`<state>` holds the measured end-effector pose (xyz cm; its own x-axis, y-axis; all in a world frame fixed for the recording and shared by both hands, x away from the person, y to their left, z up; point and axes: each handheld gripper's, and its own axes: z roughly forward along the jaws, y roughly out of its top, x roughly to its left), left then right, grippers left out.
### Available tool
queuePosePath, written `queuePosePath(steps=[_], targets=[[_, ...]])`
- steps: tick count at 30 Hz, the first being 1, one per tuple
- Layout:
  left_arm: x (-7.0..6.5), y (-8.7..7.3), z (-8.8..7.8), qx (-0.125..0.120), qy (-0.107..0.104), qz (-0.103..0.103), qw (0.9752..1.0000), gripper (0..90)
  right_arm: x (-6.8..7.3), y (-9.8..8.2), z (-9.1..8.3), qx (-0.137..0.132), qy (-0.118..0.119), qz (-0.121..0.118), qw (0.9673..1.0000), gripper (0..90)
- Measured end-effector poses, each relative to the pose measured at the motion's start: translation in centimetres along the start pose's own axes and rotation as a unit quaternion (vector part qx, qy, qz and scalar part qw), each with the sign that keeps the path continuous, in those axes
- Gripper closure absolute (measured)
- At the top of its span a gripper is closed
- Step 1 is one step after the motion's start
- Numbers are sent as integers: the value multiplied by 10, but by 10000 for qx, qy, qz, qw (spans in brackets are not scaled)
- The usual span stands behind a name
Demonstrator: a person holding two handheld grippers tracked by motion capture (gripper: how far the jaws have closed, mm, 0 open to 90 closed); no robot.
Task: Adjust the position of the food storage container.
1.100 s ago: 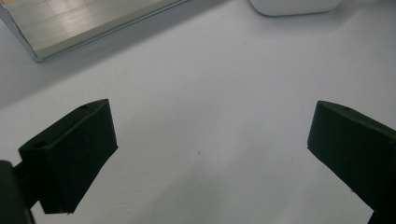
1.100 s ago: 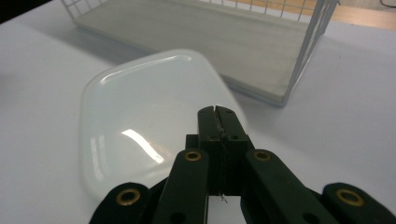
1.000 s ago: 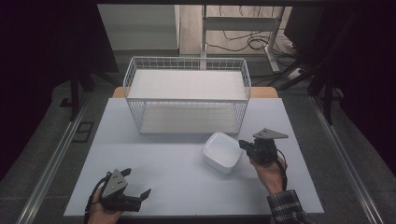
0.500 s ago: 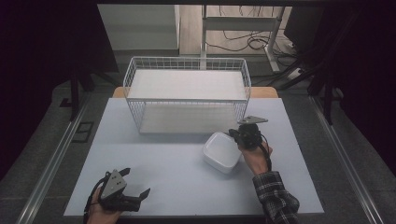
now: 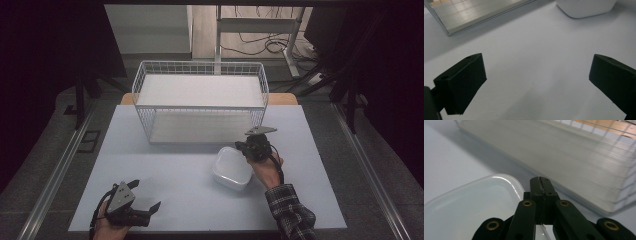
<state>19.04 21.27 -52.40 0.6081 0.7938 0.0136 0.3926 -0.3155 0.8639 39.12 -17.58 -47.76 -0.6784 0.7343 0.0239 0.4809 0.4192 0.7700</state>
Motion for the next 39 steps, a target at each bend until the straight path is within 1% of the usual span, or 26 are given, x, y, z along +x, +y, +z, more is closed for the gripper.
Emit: queuePosePath(steps=[6,9,10,12,14,15,18,20,22,24,25,27,28,29,30,32,36,39], targets=[[0,0,-1,-41,-25,21,10000,4,22,-2,0,-8,253,-150,9996,892],[-1,0,-1,-44,-24,45,10000,4,32,-4,0,-14,443,-168,9989,892],[-1,0,-1,-44,-26,41,10000,4,35,-5,0,-24,488,-208,9986,892],[-1,0,-1,-42,-33,43,10000,3,38,-5,-3,-86,509,-309,9982,892],[-1,0,-1,-39,-28,31,10000,2,37,-6,-9,-160,363,-385,9985,892],[-1,0,-1,-33,-15,25,10000,2,35,-7,-15,-209,288,-364,9987,891],[-1,0,-1,-12,-13,23,10000,2,26,-14,-34,-290,95,-232,9993,891],[-1,0,-1,8,9,38,10000,3,18,-22,-45,-269,-62,-153,9995,891],[-1,0,0,25,1,29,10000,4,10,-33,-50,-219,-164,-53,9996,891],[-1,0,1,60,18,34,10000,4,2,-43,-50,-181,-220,124,9995,890],[-2,-1,1,71,15,30,10000,4,-1,-47,-47,-147,-201,223,9994,890],[-1,-1,1,83,22,24,10000,4,-5,-52,-40,-46,-152,341,9993,890],[-1,-1,1,83,22,24,10000,5,-5,-53,-37,-27,-64,389,9992,890],[-1,-1,1,91,33,10,10000,5,-3,-54,-33,-9,82,422,9991,890],[-1,-1,1,90,31,-2,10000,5,-1,-54,-31,-5,130,414,9991,891],[-1,-1,1,90,27,-10,10000,5,5,-53,-28,32,117,311,9994,890],[-1,-1,1,95,5,-2,10000,5,13,-52,-24,27,272,216,9994,890],[-1,-1,1,104,0,4,9999,5,21,-51,-23,27,377,197,9991,890]])
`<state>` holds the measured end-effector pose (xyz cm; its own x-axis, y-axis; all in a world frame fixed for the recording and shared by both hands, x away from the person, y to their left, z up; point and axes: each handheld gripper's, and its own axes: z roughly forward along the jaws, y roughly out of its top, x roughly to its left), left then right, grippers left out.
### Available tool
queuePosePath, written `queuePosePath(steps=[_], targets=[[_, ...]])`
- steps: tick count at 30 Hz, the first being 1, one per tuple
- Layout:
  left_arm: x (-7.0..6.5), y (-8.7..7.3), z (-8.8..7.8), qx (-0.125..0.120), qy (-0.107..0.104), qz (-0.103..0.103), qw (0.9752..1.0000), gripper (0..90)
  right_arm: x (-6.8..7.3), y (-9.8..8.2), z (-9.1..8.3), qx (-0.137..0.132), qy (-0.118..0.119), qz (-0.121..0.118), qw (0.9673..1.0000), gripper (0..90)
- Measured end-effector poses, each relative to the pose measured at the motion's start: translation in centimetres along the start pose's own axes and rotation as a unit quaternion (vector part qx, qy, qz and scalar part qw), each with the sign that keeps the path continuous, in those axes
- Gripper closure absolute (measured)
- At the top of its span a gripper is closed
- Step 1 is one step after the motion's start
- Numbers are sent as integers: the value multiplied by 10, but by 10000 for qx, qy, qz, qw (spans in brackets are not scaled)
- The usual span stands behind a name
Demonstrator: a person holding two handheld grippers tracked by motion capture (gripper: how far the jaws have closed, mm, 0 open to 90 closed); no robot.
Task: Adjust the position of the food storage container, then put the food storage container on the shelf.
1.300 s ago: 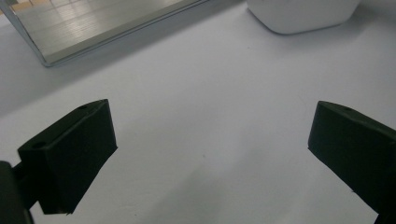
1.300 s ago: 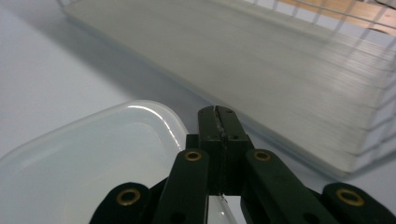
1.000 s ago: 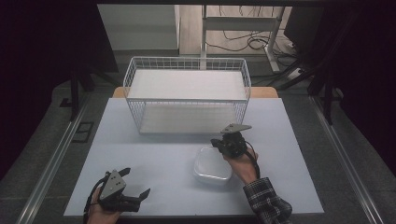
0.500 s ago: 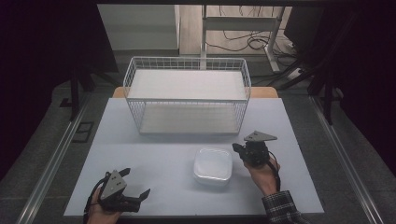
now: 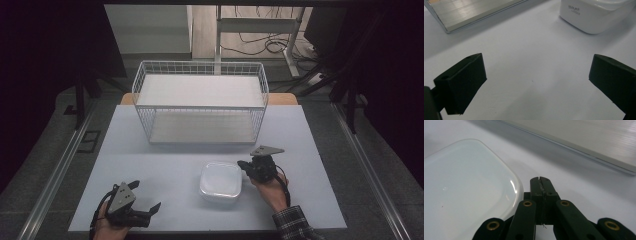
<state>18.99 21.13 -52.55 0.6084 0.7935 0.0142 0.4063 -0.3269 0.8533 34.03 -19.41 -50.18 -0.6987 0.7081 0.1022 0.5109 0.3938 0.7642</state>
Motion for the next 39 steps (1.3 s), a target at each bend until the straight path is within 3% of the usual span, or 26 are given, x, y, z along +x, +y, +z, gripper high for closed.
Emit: queuePosePath(steps=[11,15,17,21,24,28,34,39], targets=[[-1,0,0,14,-10,3,10000,5,28,4,11,19,405,-58,9992,889],[-1,0,-1,24,-13,-12,10000,5,35,6,9,23,207,-387,9990,869],[0,0,-1,19,-11,-19,10000,5,31,5,-3,-46,-99,-440,9990,838],[0,0,-1,24,-14,-32,10000,5,27,-6,-28,-111,-122,-289,9994,729],[0,0,-1,50,-29,-54,10000,5,27,-19,-40,-48,-50,-105,9999,480],[0,0,-1,60,-53,-115,9999,5,28,-31,-49,8,-2,-29,10000,272],[1,4,4,190,-217,-341,9990,14,31,-37,-61,-58,122,40,9999,198],[-1,16,11,72,-519,-491,9974,18,36,-35,-65,-16,267,48,9996,205]])
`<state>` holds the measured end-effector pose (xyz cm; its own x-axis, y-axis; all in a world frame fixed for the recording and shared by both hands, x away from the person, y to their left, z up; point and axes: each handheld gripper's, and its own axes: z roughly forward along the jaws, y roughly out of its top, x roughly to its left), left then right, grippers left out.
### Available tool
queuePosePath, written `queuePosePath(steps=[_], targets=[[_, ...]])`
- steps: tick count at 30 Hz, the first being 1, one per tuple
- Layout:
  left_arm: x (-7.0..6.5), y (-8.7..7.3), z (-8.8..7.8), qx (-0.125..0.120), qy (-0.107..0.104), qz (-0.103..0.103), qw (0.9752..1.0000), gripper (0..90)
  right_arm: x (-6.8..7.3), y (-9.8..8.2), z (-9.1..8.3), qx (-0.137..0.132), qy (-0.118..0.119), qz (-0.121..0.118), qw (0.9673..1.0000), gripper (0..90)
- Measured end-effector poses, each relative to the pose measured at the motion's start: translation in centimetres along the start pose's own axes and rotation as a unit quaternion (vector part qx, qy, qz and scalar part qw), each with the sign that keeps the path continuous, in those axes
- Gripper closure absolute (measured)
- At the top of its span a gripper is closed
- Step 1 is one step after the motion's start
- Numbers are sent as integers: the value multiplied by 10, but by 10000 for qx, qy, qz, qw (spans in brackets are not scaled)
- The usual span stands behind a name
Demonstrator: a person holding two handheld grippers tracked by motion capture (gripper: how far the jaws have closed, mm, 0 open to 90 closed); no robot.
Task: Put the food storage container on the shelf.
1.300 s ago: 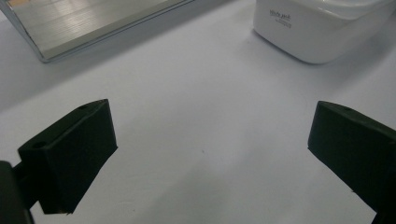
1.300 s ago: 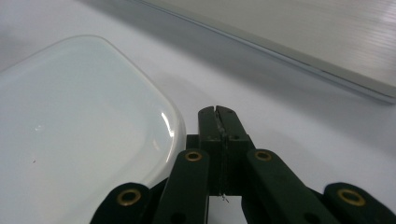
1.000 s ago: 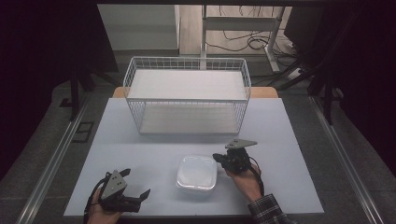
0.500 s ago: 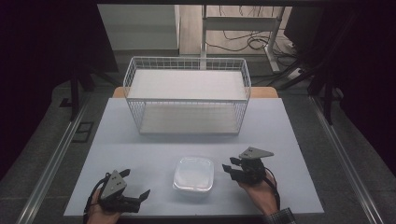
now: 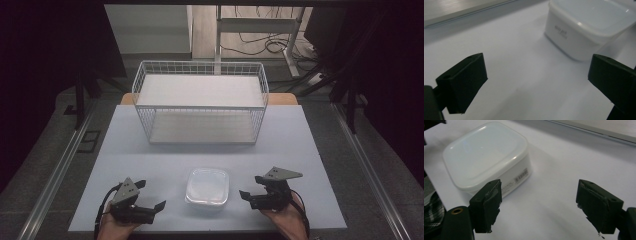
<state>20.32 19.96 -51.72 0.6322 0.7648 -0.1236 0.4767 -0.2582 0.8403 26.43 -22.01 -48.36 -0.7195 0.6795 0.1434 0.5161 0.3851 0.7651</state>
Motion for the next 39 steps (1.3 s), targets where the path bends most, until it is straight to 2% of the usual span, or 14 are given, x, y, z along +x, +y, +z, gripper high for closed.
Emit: queuePosePath(steps=[4,7,14,19,21,22,24,26,28,30,31,34,36,39], targets=[[-5,10,9,-31,-97,96,9999,39,5,3,1,-20,61,-59,10000,200],[-10,23,23,-57,-268,177,9995,49,10,7,5,-27,90,-159,9998,195],[-18,45,46,-99,-435,377,9983,70,22,15,16,-59,217,-298,9993,191],[-23,57,73,128,-621,469,9969,73,35,21,34,35,400,-319,9987,154],[-21,56,80,249,-776,375,9960,70,37,22,42,114,446,-329,9984,130],[-20,55,81,281,-937,213,9950,66,38,21,46,182,467,-327,9982,113],[-19,53,82,356,-1252,40,9915,78,37,21,50,216,628,-117,9977,109],[-21,51,81,446,-1573,-54,9865,149,36,20,52,314,834,80,9960,111],[-25,50,77,509,-1521,-88,9870,161,36,17,53,434,973,235,9940,107],[-27,49,75,545,-1487,-139,9873,197,37,16,52,450,974,250,9939,120],[-31,47,68,565,-1396,-262,9883,248,41,17,46,484,853,216,9949,189],[-35,45,55,502,-1172,-285,9914,413,41,16,35,345,717,341,9962,402],[-34,44,51,484,-1188,-417,9909,491,40,15,26,166,653,462,9967,544],[-32,42,45,378,-1209,-584,9902,609,41,14,21,12,602,673,9959,625]])
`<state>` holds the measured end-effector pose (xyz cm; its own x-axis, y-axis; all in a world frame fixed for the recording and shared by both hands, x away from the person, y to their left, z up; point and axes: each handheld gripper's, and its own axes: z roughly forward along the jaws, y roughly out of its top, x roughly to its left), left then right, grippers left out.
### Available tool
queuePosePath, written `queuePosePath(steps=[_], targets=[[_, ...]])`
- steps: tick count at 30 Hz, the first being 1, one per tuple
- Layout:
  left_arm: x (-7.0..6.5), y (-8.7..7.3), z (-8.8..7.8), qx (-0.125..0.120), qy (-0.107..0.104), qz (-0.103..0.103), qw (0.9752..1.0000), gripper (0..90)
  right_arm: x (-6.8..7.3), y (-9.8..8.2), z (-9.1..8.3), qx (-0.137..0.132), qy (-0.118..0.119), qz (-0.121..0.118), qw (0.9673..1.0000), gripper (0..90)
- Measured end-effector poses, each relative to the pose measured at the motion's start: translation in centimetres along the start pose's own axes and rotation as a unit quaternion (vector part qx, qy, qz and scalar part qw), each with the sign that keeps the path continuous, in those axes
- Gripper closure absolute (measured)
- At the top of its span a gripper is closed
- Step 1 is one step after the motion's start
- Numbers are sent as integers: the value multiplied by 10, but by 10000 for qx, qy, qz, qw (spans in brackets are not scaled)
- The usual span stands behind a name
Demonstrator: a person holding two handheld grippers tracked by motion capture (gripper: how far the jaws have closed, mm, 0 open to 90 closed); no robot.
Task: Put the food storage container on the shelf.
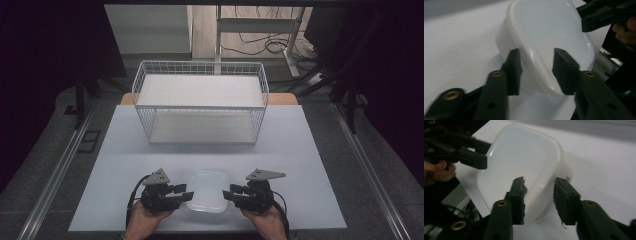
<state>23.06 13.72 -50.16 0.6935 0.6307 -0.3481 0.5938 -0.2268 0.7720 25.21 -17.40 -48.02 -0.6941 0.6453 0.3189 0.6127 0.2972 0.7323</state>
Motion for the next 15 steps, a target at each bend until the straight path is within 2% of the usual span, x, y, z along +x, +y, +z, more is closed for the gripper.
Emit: queuePosePath(steps=[3,4,5,6,13,15], targets=[[-2,-1,-1,-148,83,-41,9998,730,-1,1,-7,-269,-98,94,9995,748],[-3,-1,1,-153,214,59,9996,791,-2,2,-10,-361,-178,84,9992,775],[-3,0,3,-189,216,33,9996,792,-2,2,-10,-370,-215,-49,9991,778],[-3,1,4,-189,209,0,9996,793,-1,3,-10,-380,-366,-131,9985,780],[-1,7,4,-325,266,72,9991,795,-1,9,-13,-590,-423,-277,9970,780],[1,13,3,-370,342,96,9987,796,-2,13,-13,-619,-444,-328,9966,780]])
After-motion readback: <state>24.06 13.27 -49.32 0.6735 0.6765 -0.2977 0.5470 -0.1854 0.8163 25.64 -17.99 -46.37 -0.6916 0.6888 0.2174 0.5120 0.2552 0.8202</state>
